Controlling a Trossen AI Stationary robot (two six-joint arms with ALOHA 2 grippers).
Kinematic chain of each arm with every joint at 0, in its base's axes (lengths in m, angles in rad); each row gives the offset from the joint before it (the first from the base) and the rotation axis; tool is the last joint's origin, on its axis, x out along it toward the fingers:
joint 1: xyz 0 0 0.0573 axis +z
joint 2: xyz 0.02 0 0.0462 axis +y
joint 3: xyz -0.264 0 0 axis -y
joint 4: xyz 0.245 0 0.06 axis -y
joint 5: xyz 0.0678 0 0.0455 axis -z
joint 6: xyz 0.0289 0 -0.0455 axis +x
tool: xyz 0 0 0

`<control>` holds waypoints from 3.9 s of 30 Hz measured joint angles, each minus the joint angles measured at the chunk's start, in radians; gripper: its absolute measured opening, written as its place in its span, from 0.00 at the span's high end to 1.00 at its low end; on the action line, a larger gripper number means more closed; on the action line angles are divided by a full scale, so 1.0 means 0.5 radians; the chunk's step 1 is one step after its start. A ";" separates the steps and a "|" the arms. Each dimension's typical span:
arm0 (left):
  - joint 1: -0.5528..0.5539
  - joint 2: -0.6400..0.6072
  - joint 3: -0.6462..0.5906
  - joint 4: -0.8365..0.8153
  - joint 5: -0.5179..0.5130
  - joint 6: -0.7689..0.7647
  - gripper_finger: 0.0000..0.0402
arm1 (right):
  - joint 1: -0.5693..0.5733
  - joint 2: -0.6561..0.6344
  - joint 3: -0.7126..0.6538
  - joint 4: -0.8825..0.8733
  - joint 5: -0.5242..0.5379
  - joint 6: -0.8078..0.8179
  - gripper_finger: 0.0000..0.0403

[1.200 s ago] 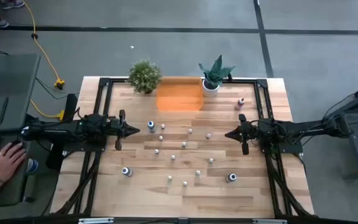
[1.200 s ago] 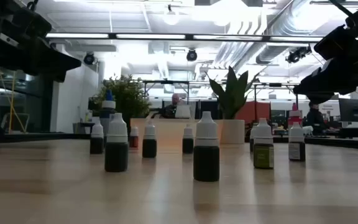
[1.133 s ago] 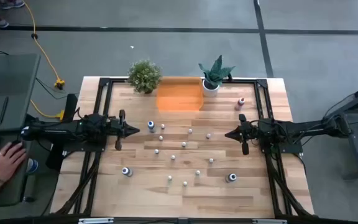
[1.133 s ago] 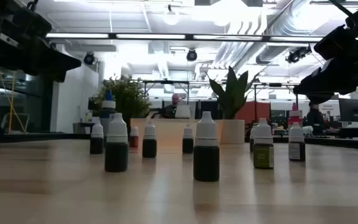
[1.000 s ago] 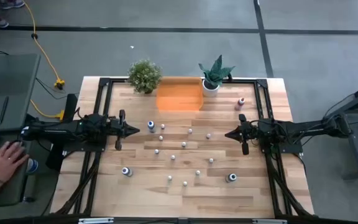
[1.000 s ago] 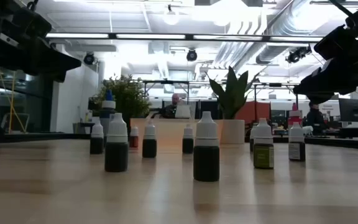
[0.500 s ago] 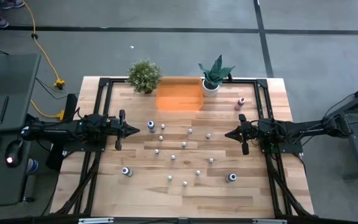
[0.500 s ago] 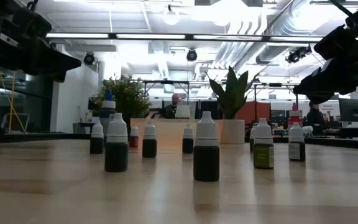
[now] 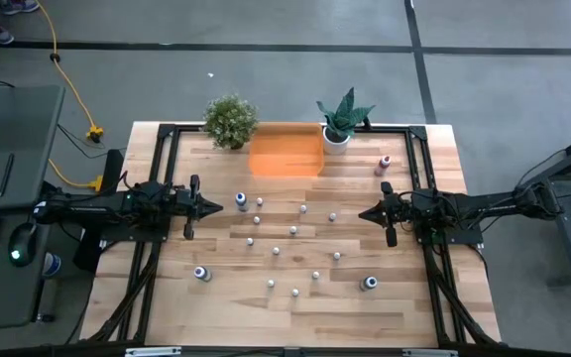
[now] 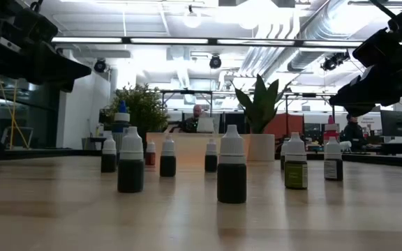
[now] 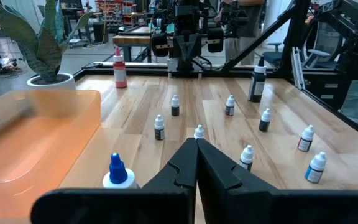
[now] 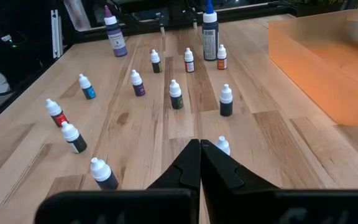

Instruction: Pick & Place food coloring

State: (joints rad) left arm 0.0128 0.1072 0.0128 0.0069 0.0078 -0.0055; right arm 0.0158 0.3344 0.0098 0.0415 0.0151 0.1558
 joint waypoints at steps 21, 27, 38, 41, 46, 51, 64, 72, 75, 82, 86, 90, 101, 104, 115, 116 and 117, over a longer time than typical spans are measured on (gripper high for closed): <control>0.000 0.000 0.000 0.000 0.000 0.000 1.00 | -0.001 0.000 0.001 0.000 0.000 0.000 1.00; 0.000 0.000 0.000 0.000 0.000 0.000 1.00 | 0.000 0.000 0.000 0.000 0.000 0.000 1.00; 0.000 0.000 0.000 0.000 0.000 0.000 1.00 | -0.001 0.000 0.000 0.000 0.000 0.000 1.00; 0.000 0.000 0.000 0.000 0.000 -0.001 1.00 | 0.000 0.001 0.000 0.000 0.000 0.000 1.00; 0.000 0.000 0.000 0.000 0.002 -0.010 1.00 | -0.001 0.000 0.000 0.000 0.000 0.000 1.00; 0.000 0.000 0.000 0.008 0.055 -0.341 1.00 | -0.001 0.001 0.000 0.001 0.000 0.000 1.00; 0.000 0.002 0.000 -0.001 -0.006 -0.842 1.00 | -0.001 0.001 0.001 0.000 0.000 0.000 1.00; 0.000 0.002 0.000 -0.001 -0.005 -0.824 1.00 | 0.000 0.000 0.000 0.000 0.001 0.000 1.00; 0.000 0.002 0.020 -0.007 -0.002 -0.751 1.00 | 0.000 0.000 0.001 0.000 0.000 0.000 1.00; 0.000 0.012 0.267 -0.054 0.036 -0.453 1.00 | -0.001 0.000 0.000 0.001 0.000 0.000 1.00; 0.000 0.051 0.473 -0.188 0.063 -0.302 1.00 | 0.000 0.001 0.000 0.000 0.000 0.000 1.00; 0.000 0.093 0.676 -0.448 0.054 -0.089 0.94 | 0.000 0.000 0.000 0.000 0.000 0.000 1.00; 0.000 0.462 1.263 -1.269 -0.262 -0.118 0.55 | 0.000 0.000 0.001 0.000 0.000 0.000 1.00; 0.000 0.679 1.463 -1.505 -0.261 -0.165 0.47 | 0.000 0.000 0.000 0.000 0.000 0.000 1.00; -0.001 1.365 1.867 -1.945 -0.244 0.039 0.40 | 0.000 0.000 0.000 0.000 0.001 0.000 1.00; -0.001 1.395 1.864 -1.950 -0.219 0.072 0.40 | 0.000 0.000 0.000 0.000 0.001 0.000 1.00; -0.001 1.416 1.851 -1.938 -0.188 0.111 0.40 | 0.000 0.000 0.000 0.000 0.000 0.000 1.00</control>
State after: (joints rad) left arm 0.0124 0.8154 0.9381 -0.9620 -0.0860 0.0499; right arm 0.0158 0.3344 0.0097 0.0415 0.0151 0.1558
